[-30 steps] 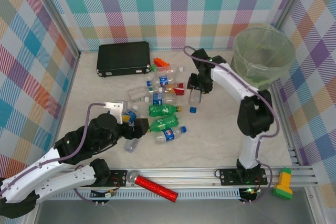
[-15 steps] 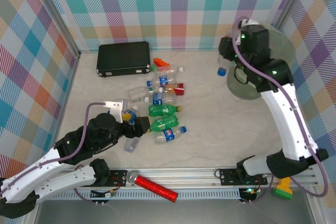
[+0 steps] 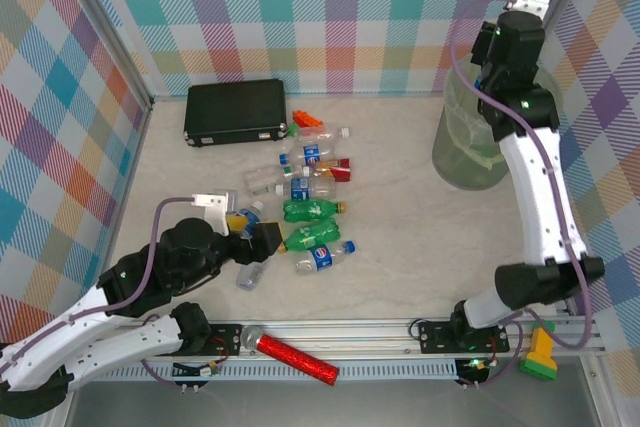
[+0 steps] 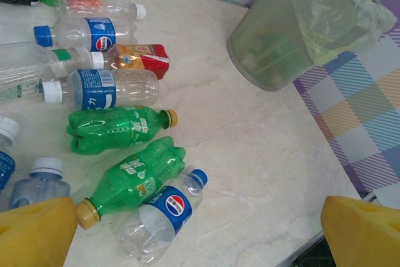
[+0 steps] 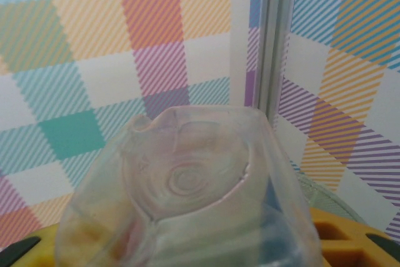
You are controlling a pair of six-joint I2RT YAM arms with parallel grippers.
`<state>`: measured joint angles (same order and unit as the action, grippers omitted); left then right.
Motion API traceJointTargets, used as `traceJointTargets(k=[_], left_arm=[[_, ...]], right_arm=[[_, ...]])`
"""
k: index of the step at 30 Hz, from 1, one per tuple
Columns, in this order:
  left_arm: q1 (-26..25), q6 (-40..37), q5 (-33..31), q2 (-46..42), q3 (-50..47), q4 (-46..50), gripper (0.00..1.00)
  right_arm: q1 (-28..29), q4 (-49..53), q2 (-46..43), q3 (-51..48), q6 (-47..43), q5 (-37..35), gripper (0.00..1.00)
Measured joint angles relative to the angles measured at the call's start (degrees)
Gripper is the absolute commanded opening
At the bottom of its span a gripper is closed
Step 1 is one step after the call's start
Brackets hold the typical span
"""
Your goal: Put the plastic bottles in the bin
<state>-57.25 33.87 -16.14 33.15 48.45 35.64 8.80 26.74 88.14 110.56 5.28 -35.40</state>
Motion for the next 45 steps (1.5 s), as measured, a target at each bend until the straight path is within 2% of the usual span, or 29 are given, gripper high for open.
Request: traceJointTargets(k=[5, 9, 20, 22, 26, 27, 30, 37, 45], left_arm=[[0.00, 0.24, -0.63, -2.36, 0.02, 1.84, 1.00], [0.00, 0.72, -1.66, -4.04, 0.11, 3.76, 0.99], [0.00, 1.09, -3.41, -7.04, 0.11, 6.43, 1.00], [0.00, 1.09, -3.48, -7.10, 0.11, 6.43, 1.00], [0.00, 1.29, -3.45, -7.19, 0.07, 6.45, 1.00], [0.00, 1.29, -3.48, -7.32, 0.04, 6.47, 1.00], [0.00, 1.29, -3.50, -7.91, 0.00, 6.49, 0.99], [0.00, 1.33, -3.50, -8.26, -1.11, 6.36, 1.00], [0.00, 1.33, -3.48, -6.69, -1.60, 6.03, 0.99]], right_arm=[[-2.36, 2.10, 8.61, 4.55, 2.05, -0.17, 0.49], [-3.15, 5.57, 11.47, 5.16, 4.87, -0.15, 0.50], [-4.31, 5.42, 4.42, -6.91, 6.32, 0.31, 0.50], [-4.92, 5.20, 3.08, -8.76, 6.32, 0.42, 0.54], [-5.86, 5.09, 1.16, -11.61, 6.51, 1.16, 0.88], [-5.92, 5.05, 1.16, -11.63, 6.34, 1.49, 0.94], [-6.01, 5.49, 1.16, -11.47, 6.21, 2.12, 0.98], [-6.01, 6.78, 0.20, -10.97, 6.08, 4.59, 0.99], [-5.70, 10.05, -5.70, -10.36, 8.09, 12.37, 0.99]])
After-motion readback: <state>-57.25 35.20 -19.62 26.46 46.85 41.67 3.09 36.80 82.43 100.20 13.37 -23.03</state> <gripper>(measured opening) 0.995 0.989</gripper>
